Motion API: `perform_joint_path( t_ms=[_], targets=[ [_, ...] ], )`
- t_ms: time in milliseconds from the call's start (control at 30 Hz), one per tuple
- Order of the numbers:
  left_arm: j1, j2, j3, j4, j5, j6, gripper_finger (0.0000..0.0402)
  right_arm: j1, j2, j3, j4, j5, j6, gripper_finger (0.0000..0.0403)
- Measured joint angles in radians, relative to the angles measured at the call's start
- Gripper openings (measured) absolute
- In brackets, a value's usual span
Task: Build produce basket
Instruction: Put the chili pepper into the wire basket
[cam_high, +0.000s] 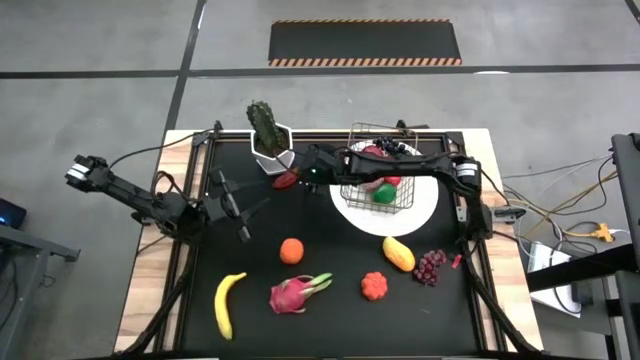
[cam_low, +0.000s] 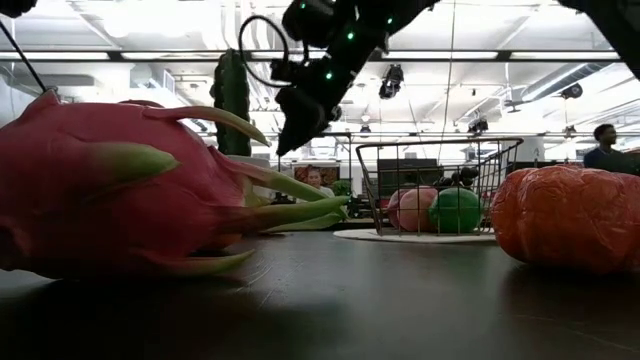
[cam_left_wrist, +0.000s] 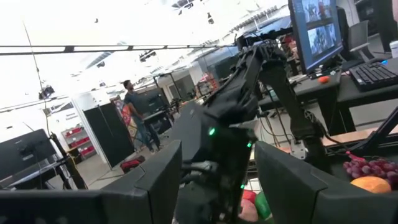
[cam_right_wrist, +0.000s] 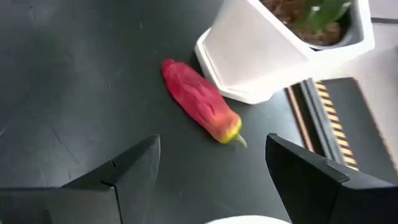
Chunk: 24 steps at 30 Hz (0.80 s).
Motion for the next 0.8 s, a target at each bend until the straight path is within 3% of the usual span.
perform_joint_path(
  t_ms=[500, 800],
  targets=[
    [0.000, -0.003, 0.000, -0.001, 0.001, 0.009, 0.0185, -0.084, 0.216, 0.128, 0.027, -0.057, -0.132, 0.0276],
    [0.000, -0.003, 0.000, -0.001, 0.001, 0.035, 0.0185, -0.105, 0.274, 0.189, 0.030, -0.109, -0.156, 0.0276]
  ],
)
